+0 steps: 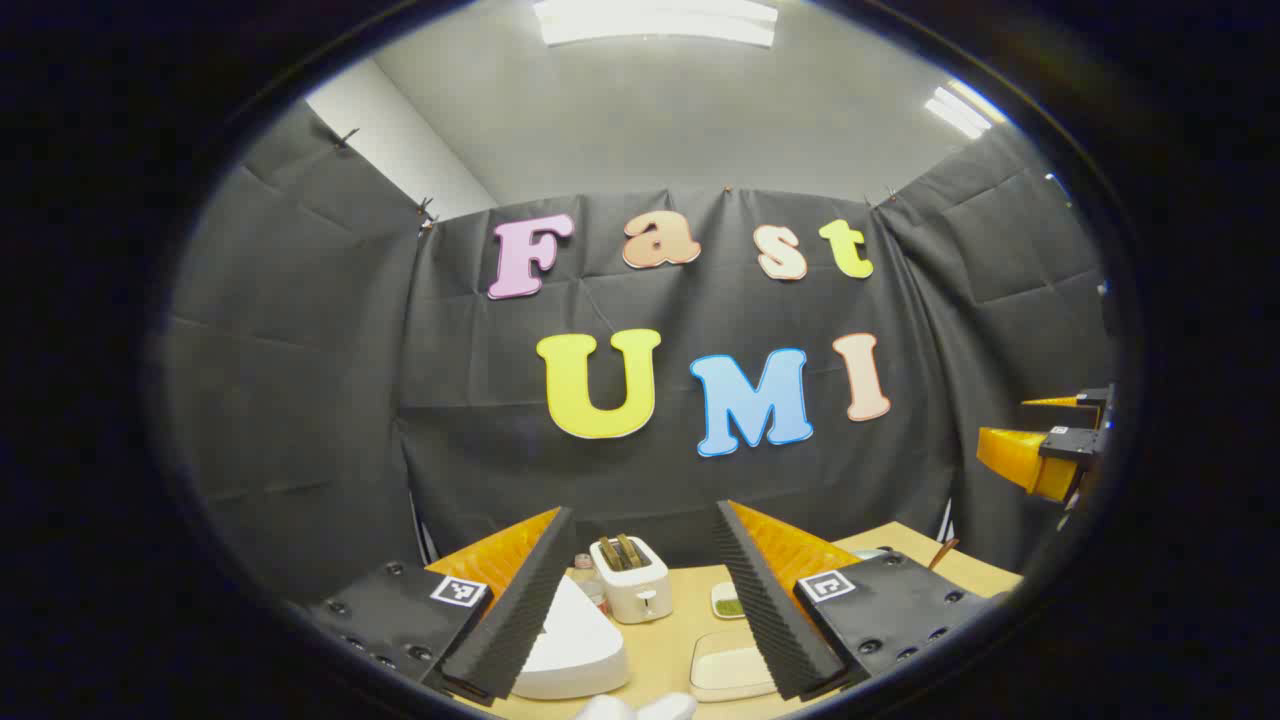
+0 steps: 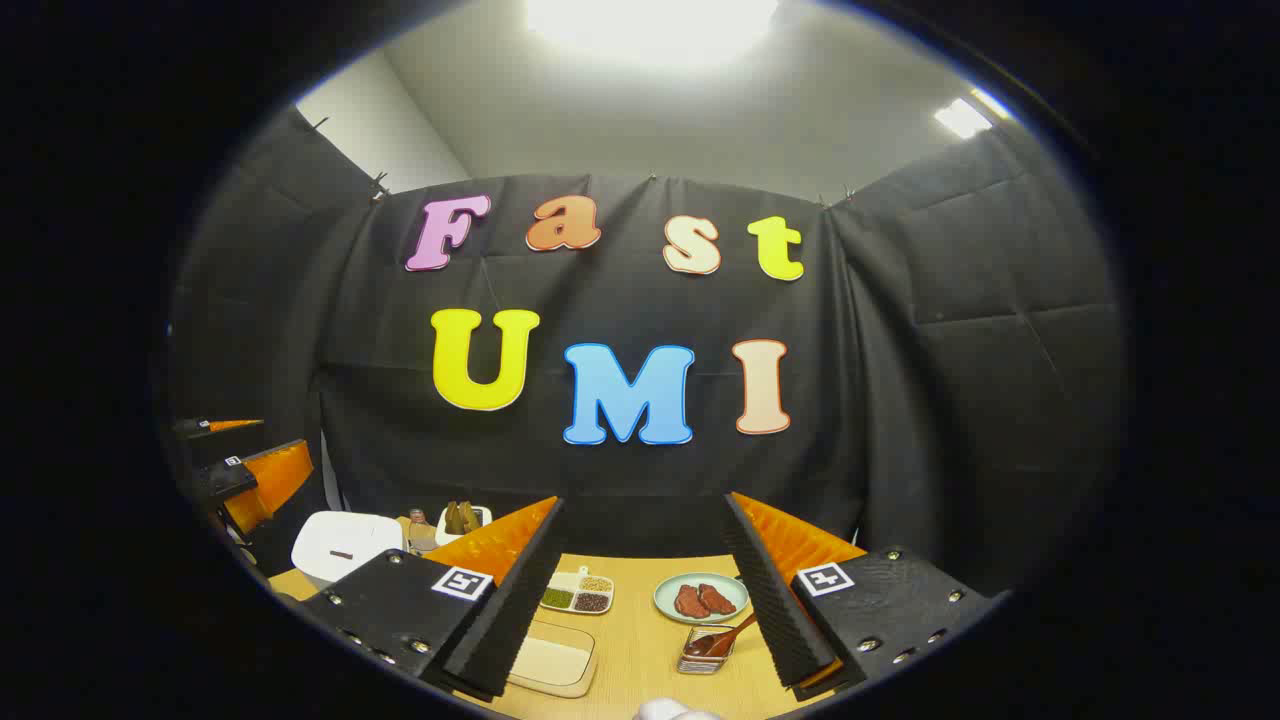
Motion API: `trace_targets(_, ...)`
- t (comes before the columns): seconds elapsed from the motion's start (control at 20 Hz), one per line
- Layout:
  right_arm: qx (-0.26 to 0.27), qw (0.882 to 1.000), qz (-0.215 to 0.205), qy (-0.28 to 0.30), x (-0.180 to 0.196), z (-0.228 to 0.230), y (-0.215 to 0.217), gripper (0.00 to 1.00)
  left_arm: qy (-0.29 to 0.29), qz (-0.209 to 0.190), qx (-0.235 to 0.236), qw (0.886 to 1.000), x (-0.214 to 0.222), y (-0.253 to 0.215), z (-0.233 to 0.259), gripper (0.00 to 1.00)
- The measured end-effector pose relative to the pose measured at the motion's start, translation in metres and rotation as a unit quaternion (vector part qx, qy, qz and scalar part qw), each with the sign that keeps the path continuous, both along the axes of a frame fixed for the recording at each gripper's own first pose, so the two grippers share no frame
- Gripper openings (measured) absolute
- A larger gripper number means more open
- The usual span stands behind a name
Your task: Close the left gripper, press the button to open the rice cooker; take a wooden spoon from the chopstick holder with the right hand, scoop a spoonful of rice and pour it into the rice cooker, then put the wooden spoon back into the chopstick holder.
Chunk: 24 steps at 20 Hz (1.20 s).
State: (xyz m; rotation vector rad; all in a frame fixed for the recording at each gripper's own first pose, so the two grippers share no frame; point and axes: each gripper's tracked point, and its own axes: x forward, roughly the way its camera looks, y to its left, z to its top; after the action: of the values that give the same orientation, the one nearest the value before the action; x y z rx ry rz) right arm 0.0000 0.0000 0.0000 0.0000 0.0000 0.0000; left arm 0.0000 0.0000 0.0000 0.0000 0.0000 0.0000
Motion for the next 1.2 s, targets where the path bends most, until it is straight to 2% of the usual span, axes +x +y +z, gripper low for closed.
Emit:
trace_targets(0.2, 0.006, 1.000, -0.007, 0.006, 0.001, -0.001, -0.005, 0.95, 0.001, 0.004, -0.004, 1.000, 0.000, 0.007, -0.003, 0.99)
trace_targets(1.2, 0.000, 1.000, -0.011, 0.017, 0.003, -0.002, -0.004, 0.95, 0.009, 0.021, -0.006, 1.000, 0.012, 0.024, -0.017, 0.99)
